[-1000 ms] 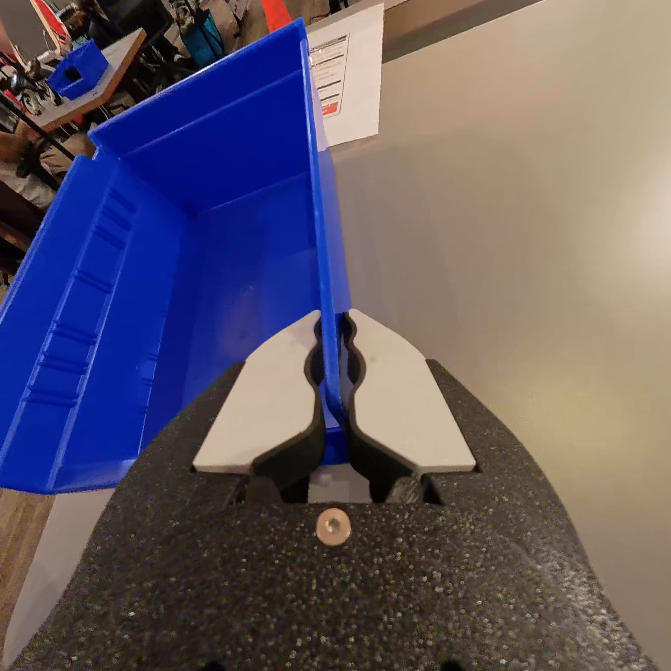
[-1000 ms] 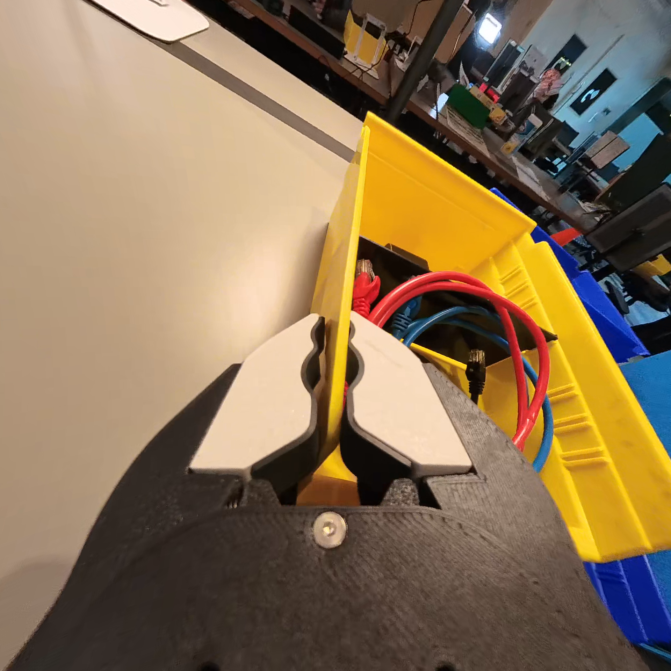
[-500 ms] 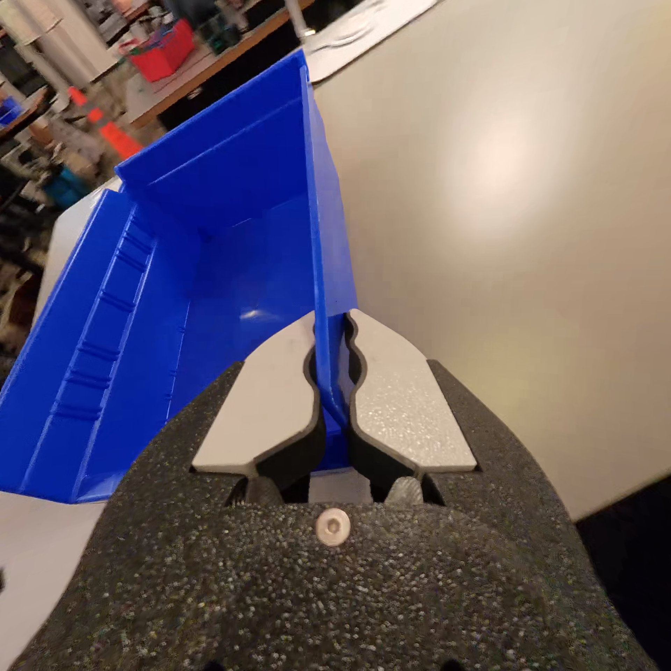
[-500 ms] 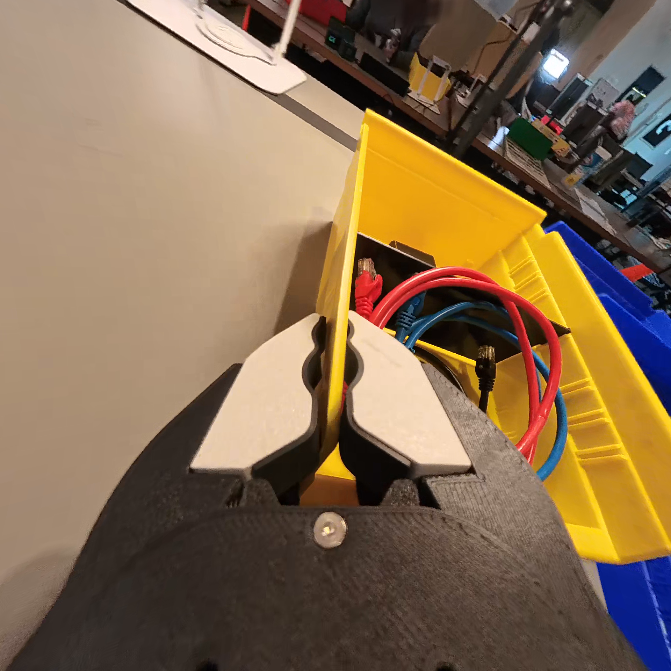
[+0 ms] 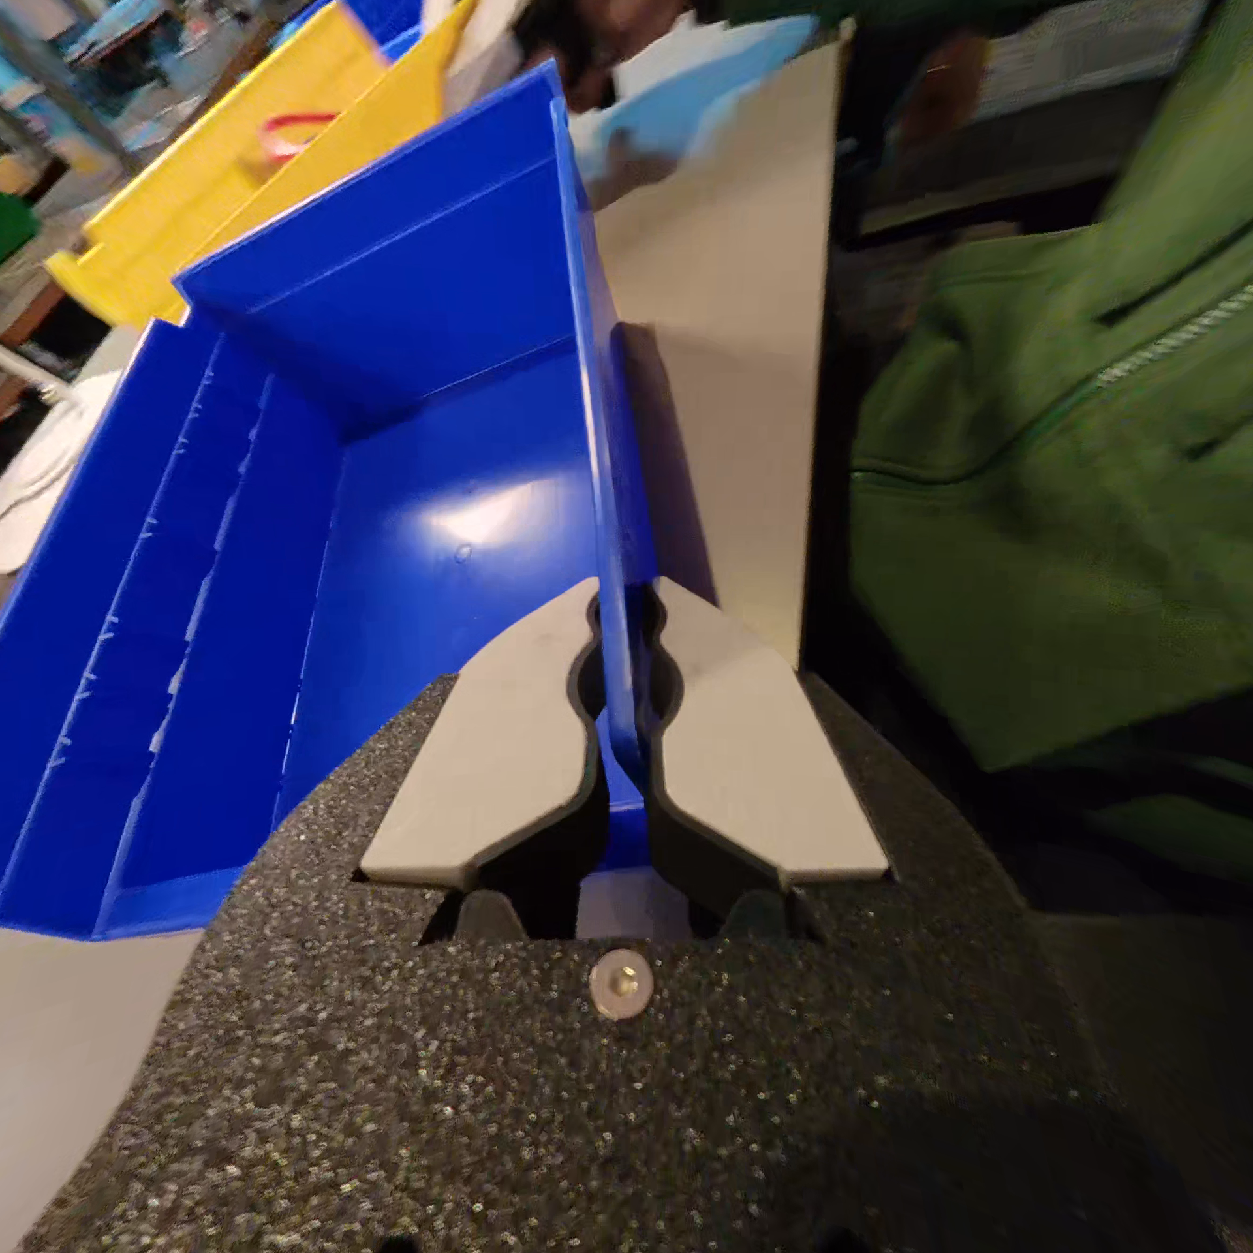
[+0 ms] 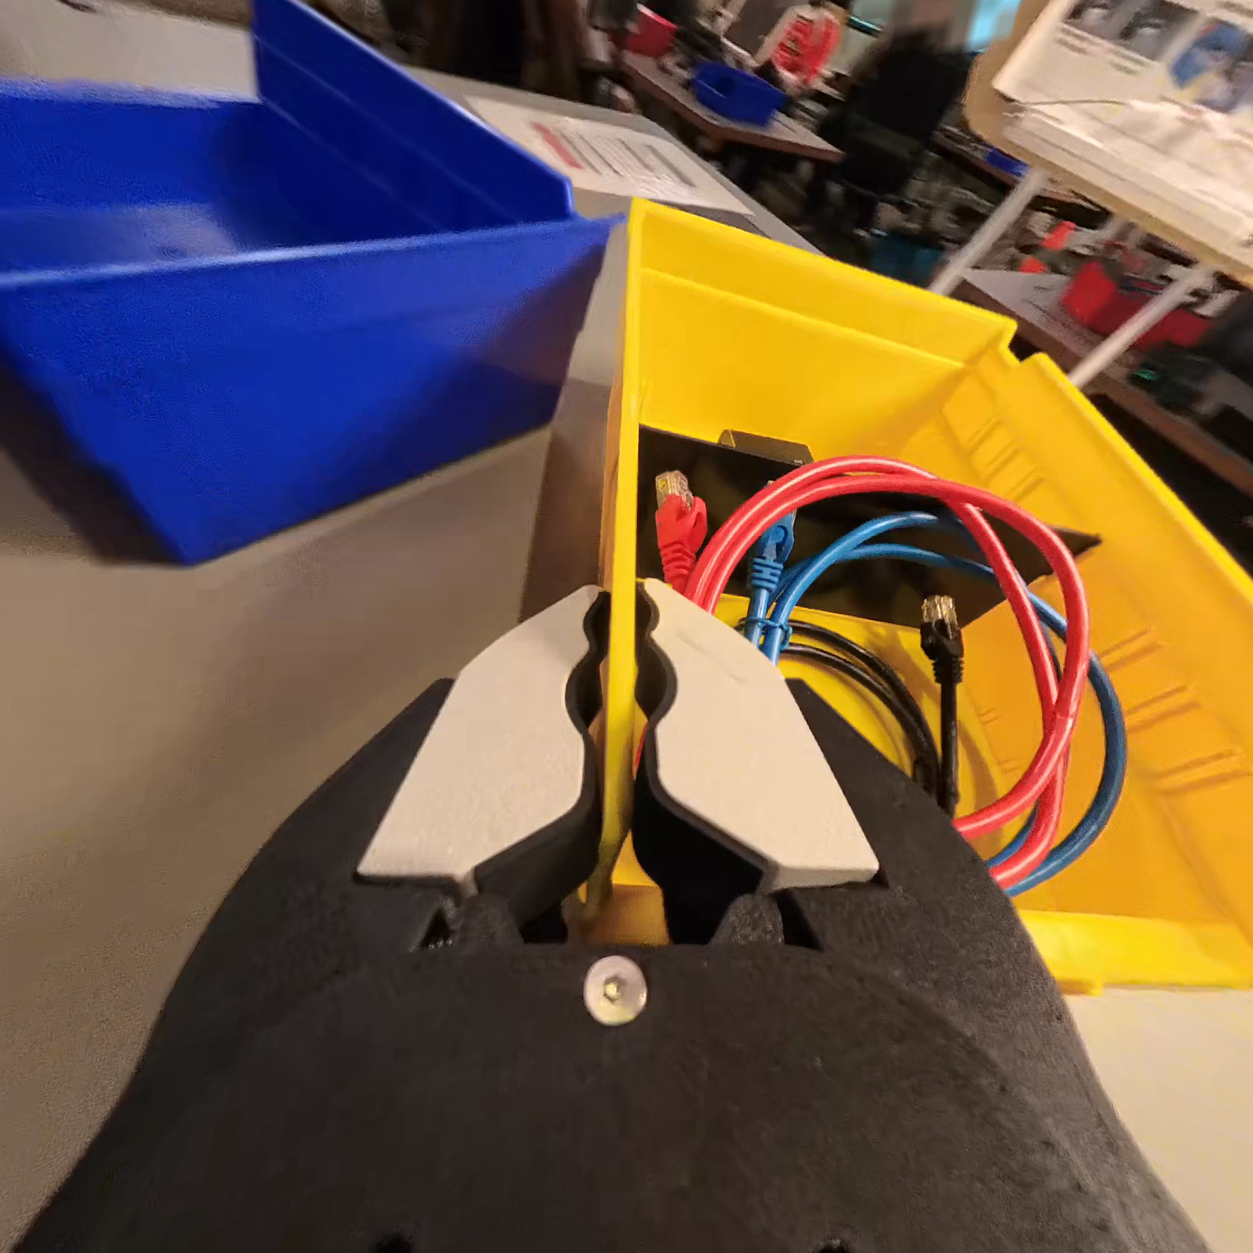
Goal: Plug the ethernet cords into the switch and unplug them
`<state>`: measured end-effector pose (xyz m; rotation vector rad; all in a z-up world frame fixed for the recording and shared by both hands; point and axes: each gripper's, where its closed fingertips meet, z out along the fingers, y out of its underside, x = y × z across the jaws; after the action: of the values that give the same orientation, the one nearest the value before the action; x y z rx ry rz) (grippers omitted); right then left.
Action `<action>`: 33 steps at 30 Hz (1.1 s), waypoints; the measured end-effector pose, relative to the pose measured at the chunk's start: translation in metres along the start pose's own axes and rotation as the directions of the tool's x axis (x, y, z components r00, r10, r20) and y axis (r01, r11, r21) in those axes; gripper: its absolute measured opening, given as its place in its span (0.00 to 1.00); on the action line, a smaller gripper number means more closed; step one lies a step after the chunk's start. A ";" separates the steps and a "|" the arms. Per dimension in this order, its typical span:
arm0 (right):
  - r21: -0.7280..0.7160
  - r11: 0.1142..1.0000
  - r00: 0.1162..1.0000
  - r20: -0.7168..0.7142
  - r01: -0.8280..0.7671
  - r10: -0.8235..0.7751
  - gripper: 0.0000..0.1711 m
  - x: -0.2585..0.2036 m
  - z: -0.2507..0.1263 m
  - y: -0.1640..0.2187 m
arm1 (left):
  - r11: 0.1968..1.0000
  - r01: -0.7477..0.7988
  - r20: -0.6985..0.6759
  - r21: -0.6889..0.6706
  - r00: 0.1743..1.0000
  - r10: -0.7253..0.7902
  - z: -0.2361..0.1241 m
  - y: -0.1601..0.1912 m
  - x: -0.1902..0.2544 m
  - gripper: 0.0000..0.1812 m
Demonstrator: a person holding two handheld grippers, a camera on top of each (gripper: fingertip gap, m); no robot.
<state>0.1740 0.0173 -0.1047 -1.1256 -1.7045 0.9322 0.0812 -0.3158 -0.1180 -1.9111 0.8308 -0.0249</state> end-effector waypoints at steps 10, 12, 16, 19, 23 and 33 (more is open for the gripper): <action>0.098 0.992 0.961 0.260 0.076 -0.099 0.03 -0.012 0.058 -0.026 | 0.997 -0.053 -0.282 0.061 0.957 0.068 -0.004 -0.012 0.035 0.04; 0.110 0.992 0.950 0.297 0.067 -0.097 0.03 -0.018 0.069 -0.031 | 0.996 -0.059 -0.298 0.068 0.952 0.076 0.006 -0.019 0.036 0.04; 0.110 0.992 0.990 0.113 0.067 -0.079 0.20 0.004 0.078 -0.040 | 0.995 -0.055 -0.305 0.084 0.949 0.078 0.018 -0.028 0.038 0.04; 0.139 0.990 0.999 -0.029 0.021 -0.017 0.24 0.032 0.052 -0.042 | 0.988 -0.016 -0.288 0.151 0.956 0.059 0.012 -0.031 0.041 0.12; 0.159 0.987 0.973 -0.223 -0.024 0.060 0.28 0.069 -0.008 -0.034 | 0.971 0.060 -0.241 0.230 0.971 -0.003 -0.003 -0.037 0.033 0.23; 0.215 0.829 0.847 -0.018 -0.516 0.532 0.30 -0.062 -0.088 -0.046 | 0.819 0.470 0.119 0.328 0.840 -0.530 0.002 -0.073 -0.135 0.52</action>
<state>0.2561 -0.0445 -0.0487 -1.5039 -1.2114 1.3466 0.0177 -0.2201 -0.0156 -1.7659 0.1472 -0.2549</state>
